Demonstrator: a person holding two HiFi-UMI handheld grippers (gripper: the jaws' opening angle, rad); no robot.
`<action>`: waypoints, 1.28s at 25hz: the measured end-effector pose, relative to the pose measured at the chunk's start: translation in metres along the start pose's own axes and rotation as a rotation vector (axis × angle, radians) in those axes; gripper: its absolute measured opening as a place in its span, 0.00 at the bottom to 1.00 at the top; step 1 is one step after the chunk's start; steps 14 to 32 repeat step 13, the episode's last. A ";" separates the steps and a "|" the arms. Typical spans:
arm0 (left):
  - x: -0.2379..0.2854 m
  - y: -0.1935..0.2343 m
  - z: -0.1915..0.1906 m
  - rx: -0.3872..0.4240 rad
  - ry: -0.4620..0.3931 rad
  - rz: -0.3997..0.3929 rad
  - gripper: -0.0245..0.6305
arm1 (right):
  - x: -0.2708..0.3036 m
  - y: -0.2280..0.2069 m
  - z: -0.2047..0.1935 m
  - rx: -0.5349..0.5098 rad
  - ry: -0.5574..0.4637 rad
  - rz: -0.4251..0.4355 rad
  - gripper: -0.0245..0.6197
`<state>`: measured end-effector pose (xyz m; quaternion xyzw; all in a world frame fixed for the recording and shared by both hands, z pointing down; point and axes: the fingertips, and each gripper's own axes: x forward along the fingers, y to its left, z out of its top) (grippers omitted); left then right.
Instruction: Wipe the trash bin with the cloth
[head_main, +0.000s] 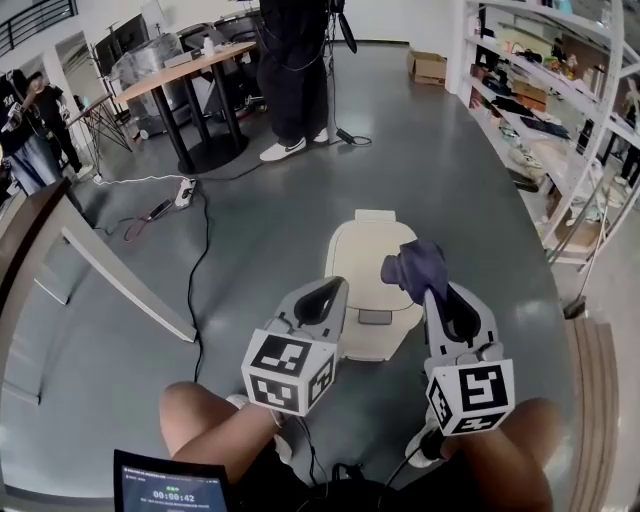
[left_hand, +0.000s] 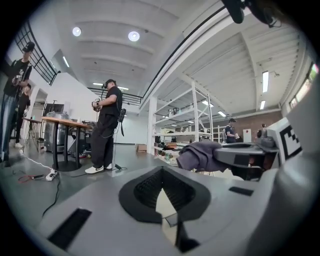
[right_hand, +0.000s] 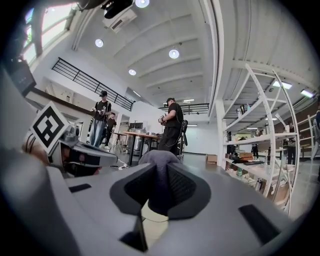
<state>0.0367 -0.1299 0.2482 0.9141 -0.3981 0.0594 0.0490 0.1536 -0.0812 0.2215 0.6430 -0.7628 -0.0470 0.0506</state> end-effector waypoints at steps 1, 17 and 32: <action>0.000 0.000 0.000 0.006 -0.004 0.001 0.04 | -0.002 -0.001 0.000 0.003 -0.001 -0.003 0.14; -0.011 0.009 0.004 -0.011 -0.009 0.005 0.04 | -0.005 0.013 0.000 -0.016 0.009 0.007 0.15; -0.011 0.009 0.004 -0.011 -0.009 0.005 0.04 | -0.005 0.013 0.000 -0.016 0.009 0.007 0.15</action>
